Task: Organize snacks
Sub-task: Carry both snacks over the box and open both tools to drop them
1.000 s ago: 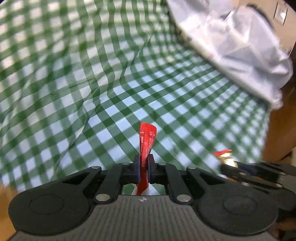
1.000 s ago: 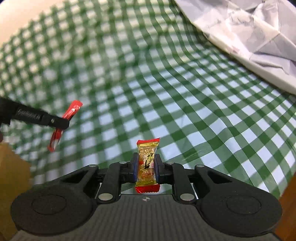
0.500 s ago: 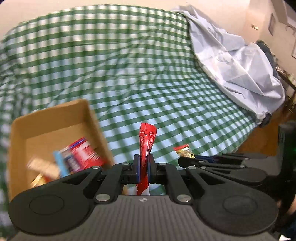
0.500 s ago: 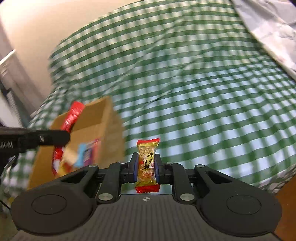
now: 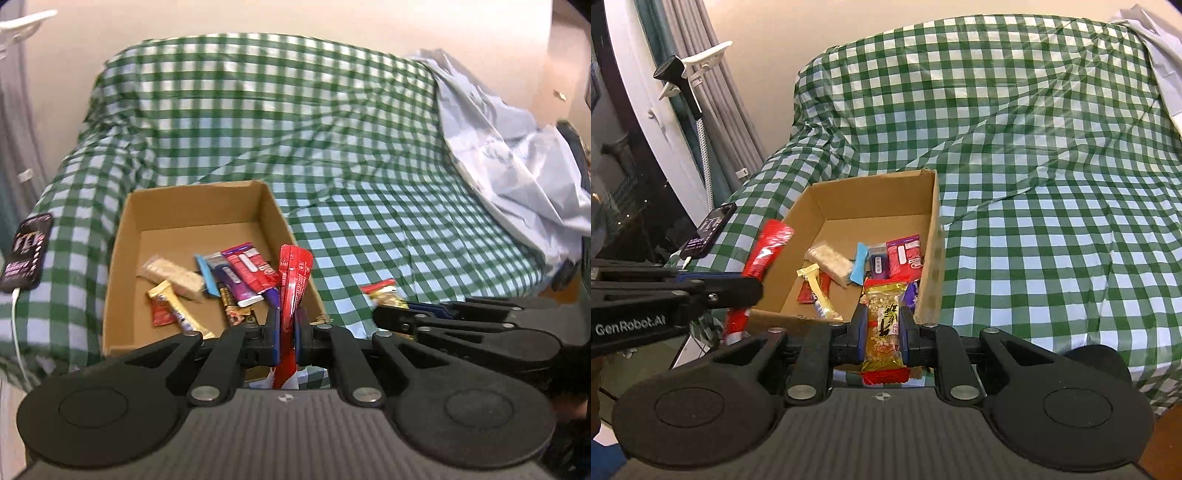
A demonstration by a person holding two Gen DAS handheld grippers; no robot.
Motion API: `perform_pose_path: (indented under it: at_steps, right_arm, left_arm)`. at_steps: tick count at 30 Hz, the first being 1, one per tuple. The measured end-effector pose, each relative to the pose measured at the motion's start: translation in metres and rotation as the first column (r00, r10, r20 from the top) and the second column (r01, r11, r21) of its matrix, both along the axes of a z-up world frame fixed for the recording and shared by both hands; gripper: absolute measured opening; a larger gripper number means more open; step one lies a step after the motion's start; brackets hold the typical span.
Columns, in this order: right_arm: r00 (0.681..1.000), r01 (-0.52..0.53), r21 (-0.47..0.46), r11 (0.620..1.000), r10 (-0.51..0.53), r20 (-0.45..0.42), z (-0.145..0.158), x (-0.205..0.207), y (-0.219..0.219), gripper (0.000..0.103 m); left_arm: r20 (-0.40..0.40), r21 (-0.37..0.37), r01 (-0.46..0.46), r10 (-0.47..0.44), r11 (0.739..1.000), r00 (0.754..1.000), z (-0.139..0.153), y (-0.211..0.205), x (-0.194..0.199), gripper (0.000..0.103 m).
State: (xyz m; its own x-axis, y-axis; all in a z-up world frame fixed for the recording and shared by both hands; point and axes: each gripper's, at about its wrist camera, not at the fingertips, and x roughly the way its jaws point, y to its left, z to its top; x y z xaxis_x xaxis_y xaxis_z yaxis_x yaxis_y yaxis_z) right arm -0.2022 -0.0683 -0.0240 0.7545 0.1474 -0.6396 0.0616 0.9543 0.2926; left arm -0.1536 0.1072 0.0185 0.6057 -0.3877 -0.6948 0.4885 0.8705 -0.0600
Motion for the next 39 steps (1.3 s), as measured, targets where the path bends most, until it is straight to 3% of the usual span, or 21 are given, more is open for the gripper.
perform_pose_path:
  at_steps: [5,14,39]
  right_arm:
    - [1.0,0.0,-0.035,0.999,0.001,0.004,0.006,-0.005,0.009,0.018]
    - [1.0,-0.011,-0.101,0.995,0.01,-0.009,0.011,0.015,0.018,0.018]
    - [0.991,-0.11,-0.096,0.989,0.101,-0.092,-0.009,0.117,0.037,0.018]
  left_arm:
    - [-0.004,0.017,-0.065,0.065,0.998,0.998,0.003,0.01,0.004,0.008]
    - [-0.086,0.025,-0.14,0.141,0.99,0.986,0.0,0.029,0.044,0.008]
    - [-0.117,0.123,-0.193,0.207,0.974,0.971,-0.019,0.028,0.144,0.008]
